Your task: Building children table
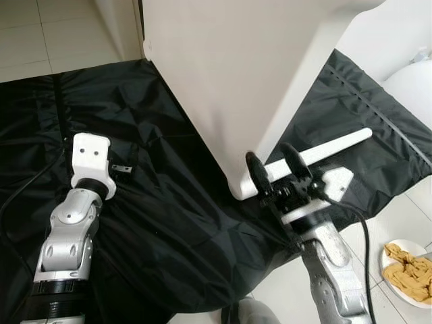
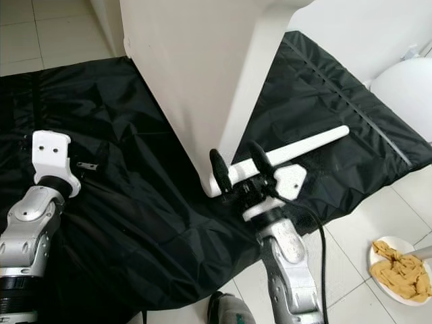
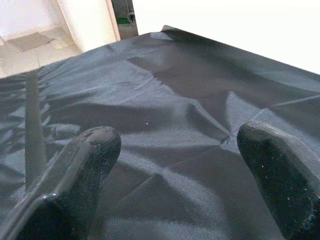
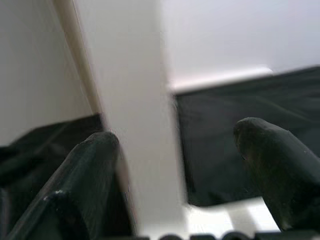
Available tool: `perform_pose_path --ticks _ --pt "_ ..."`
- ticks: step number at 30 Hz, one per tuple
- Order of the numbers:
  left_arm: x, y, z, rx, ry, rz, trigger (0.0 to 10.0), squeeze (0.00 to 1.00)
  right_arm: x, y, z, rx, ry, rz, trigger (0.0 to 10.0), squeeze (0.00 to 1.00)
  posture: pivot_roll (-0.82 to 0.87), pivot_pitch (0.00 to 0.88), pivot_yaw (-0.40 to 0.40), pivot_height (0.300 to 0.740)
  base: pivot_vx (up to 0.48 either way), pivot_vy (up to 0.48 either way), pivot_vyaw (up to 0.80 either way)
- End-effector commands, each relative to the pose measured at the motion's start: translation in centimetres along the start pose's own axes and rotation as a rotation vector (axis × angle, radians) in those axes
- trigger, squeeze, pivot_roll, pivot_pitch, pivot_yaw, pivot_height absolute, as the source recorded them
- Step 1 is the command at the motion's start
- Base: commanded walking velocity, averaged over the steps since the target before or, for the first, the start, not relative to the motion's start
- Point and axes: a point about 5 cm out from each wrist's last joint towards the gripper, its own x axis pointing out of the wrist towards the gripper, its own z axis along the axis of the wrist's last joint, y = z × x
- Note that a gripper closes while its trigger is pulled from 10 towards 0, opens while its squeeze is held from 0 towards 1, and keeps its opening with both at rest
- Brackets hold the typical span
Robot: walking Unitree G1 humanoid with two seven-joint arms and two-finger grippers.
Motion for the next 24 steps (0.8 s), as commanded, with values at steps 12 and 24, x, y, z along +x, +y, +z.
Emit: perform_pose_path --ticks 12,24 --pt "-0.6 1.7 0.9 0.041 -0.039 0.031 10.0 0.00 -0.8 -0.2 1.1 0.004 -0.004 0.039 10.0 0.00 0.09 0.114 -0.047 0.740 0.000 0.000 0.00" --pt "-1.3 2.0 0.3 0.068 -0.018 0.043 10.0 0.00 -1.2 -0.5 1.2 -0.003 0.021 0.059 10.0 0.00 0.08 0.125 -0.059 0.740 0.000 0.000 0.00"
